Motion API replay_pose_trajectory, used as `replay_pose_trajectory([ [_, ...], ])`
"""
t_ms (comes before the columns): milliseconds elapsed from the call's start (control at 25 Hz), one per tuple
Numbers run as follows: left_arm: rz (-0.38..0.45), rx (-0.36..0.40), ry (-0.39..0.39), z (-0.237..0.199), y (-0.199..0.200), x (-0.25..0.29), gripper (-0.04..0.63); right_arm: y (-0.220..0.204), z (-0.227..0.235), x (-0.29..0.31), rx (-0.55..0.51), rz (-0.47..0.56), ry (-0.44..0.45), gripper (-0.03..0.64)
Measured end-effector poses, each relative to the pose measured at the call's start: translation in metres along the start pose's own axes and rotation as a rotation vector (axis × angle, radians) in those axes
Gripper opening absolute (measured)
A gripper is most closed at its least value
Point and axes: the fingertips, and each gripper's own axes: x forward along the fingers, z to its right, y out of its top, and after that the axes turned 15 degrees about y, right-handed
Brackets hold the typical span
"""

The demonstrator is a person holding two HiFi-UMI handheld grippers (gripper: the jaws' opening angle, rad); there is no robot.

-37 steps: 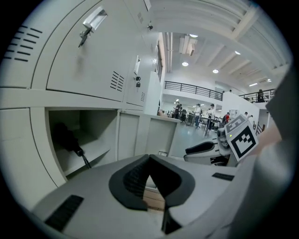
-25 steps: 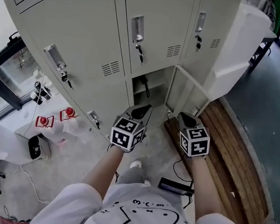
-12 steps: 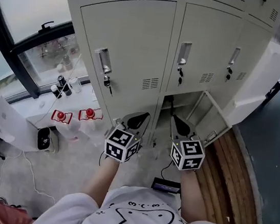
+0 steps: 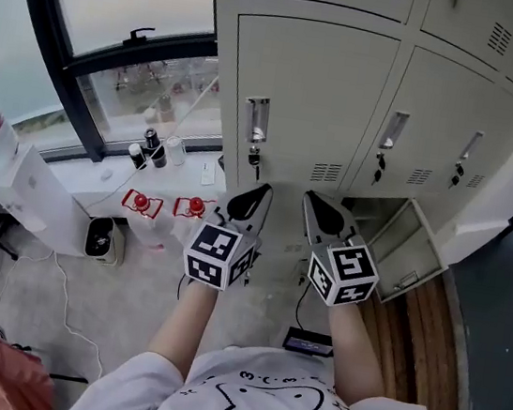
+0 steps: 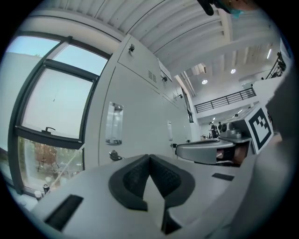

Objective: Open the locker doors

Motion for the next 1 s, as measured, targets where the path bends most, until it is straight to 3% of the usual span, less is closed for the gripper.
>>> replay_pose_trajectory([
  [120, 0.039, 0.011, 0.056, -0.029, 0.023, -0.003, 0.015, 0.029, -0.008, 0.030, 0.007, 0.059, 0.045, 0.029],
  [200, 0.049, 0.001, 0.100, -0.048, 0.034, -0.004, 0.015, 0.045, -0.016, 0.050, -0.006, 0.074, 0.078, 0.077],
  [440, 0.058, 0.019, 0.176, -0.084, 0.050, -0.010, 0.015, 0.067, -0.033, 0.103, -0.056, 0.051, 0.154, 0.176],
  [640, 0.070, 0.031, 0.189, -0.098, 0.058, -0.015, 0.015, 0.066, -0.029, 0.140, -0.039, 0.010, 0.145, 0.179],
  [1000, 0.073, 0.017, 0.193, -0.113, 0.057, -0.017, 0.015, 0.060, -0.018, 0.173, 0.000, -0.030, 0.041, 0.190],
])
